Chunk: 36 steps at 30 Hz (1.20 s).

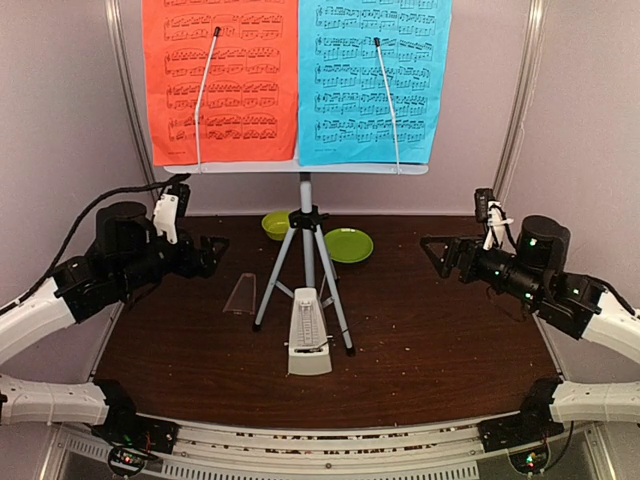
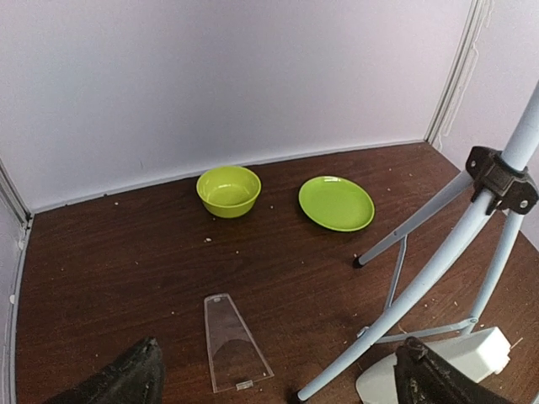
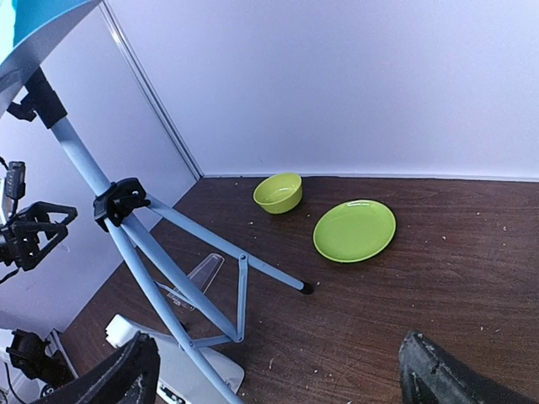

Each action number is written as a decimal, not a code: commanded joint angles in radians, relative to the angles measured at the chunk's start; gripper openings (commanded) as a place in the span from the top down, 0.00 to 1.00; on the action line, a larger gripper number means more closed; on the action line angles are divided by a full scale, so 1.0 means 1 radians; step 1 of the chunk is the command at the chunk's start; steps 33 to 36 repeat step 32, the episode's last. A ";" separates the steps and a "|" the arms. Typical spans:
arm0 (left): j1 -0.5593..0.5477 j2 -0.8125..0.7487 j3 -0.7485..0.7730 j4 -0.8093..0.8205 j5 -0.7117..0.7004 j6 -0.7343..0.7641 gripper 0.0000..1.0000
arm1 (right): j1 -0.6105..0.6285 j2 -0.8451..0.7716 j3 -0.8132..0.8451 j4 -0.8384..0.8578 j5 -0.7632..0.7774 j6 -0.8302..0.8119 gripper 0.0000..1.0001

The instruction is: Set up the instrument practice props

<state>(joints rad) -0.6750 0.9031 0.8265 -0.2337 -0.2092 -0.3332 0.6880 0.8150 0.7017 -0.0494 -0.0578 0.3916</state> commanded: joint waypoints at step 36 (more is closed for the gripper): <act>0.033 0.163 -0.119 0.040 -0.085 -0.302 0.02 | -0.133 0.031 -0.357 0.286 -0.190 0.168 0.00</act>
